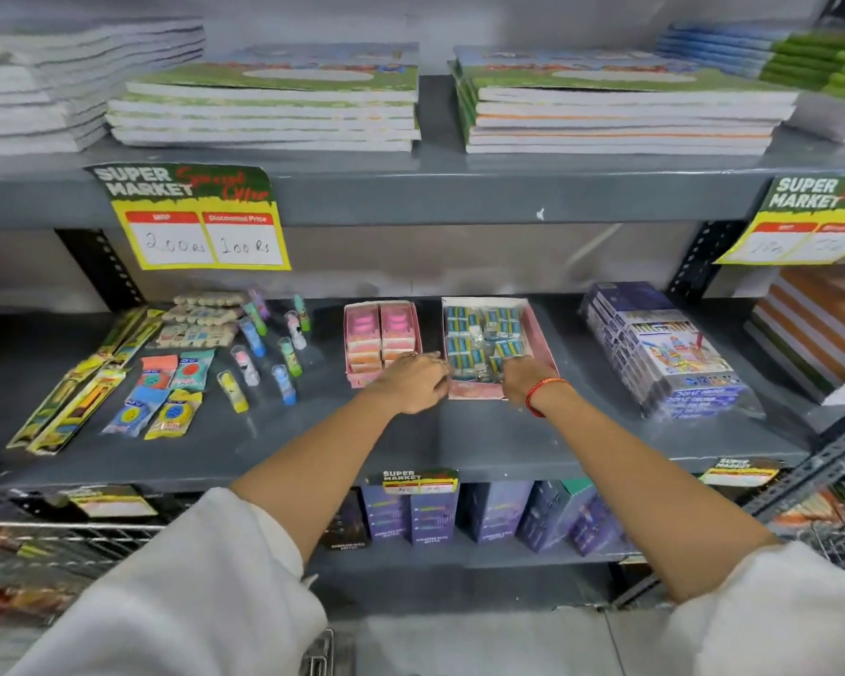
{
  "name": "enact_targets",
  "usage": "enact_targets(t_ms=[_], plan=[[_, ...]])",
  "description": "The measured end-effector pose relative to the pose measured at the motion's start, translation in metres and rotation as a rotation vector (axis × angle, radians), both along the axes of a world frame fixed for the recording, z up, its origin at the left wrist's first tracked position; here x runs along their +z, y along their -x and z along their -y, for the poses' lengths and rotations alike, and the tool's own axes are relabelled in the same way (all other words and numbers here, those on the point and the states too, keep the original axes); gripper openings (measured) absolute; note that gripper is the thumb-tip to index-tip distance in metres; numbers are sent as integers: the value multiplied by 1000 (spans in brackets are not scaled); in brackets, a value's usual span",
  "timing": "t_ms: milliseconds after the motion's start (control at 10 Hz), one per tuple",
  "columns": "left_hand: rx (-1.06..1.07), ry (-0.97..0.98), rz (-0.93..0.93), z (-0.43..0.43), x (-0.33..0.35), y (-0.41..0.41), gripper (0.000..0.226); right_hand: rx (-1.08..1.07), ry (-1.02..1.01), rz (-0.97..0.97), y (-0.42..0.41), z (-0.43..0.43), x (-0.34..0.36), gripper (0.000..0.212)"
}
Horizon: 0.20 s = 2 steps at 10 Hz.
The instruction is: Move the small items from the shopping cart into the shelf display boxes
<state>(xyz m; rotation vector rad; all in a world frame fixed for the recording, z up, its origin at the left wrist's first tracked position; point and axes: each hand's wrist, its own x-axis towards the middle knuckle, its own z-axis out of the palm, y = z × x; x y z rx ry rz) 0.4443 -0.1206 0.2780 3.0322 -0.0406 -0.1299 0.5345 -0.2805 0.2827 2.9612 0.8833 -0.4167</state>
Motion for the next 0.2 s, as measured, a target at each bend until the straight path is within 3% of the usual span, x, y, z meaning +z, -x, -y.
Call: enact_targets(t_ms=[200], plan=[[-22, 99, -111, -3, 49, 25, 27, 123, 13, -108, 28, -6, 45, 20]])
